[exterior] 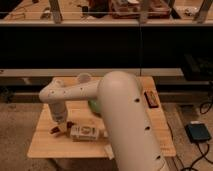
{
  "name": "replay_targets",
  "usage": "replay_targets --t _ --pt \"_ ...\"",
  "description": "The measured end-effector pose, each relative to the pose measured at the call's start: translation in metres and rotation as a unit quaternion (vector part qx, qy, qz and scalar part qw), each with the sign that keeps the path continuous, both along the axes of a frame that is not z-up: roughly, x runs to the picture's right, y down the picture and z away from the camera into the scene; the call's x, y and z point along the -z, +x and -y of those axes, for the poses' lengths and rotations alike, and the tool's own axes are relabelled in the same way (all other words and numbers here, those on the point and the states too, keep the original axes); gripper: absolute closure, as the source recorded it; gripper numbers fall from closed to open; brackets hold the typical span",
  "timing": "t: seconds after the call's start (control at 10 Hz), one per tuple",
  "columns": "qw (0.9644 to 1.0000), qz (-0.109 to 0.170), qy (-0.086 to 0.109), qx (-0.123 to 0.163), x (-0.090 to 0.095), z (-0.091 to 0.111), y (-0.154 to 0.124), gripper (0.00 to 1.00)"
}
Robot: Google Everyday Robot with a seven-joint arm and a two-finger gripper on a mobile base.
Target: Drag the pepper across the table
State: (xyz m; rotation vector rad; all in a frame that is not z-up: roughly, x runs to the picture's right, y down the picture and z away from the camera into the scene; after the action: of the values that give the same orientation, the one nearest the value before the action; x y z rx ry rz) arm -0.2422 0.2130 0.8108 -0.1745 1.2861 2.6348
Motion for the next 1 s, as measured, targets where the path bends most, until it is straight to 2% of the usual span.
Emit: replay_targets --t 0.2,0.4,0.5,1.0 --pt "1.0000 0.008 -0.003 0.003 0.018 -0.021 -0.004 0.98" --pt "1.0000 0.007 -0.006 0.004 0.027 -0.031 0.013 0.81" --pt "0.9999 0.012 -0.008 0.007 0.029 -0.032 0.012 0.79" --pt "0.9996 0.015 -0.018 0.018 0.031 -0.030 -0.023 0.79"
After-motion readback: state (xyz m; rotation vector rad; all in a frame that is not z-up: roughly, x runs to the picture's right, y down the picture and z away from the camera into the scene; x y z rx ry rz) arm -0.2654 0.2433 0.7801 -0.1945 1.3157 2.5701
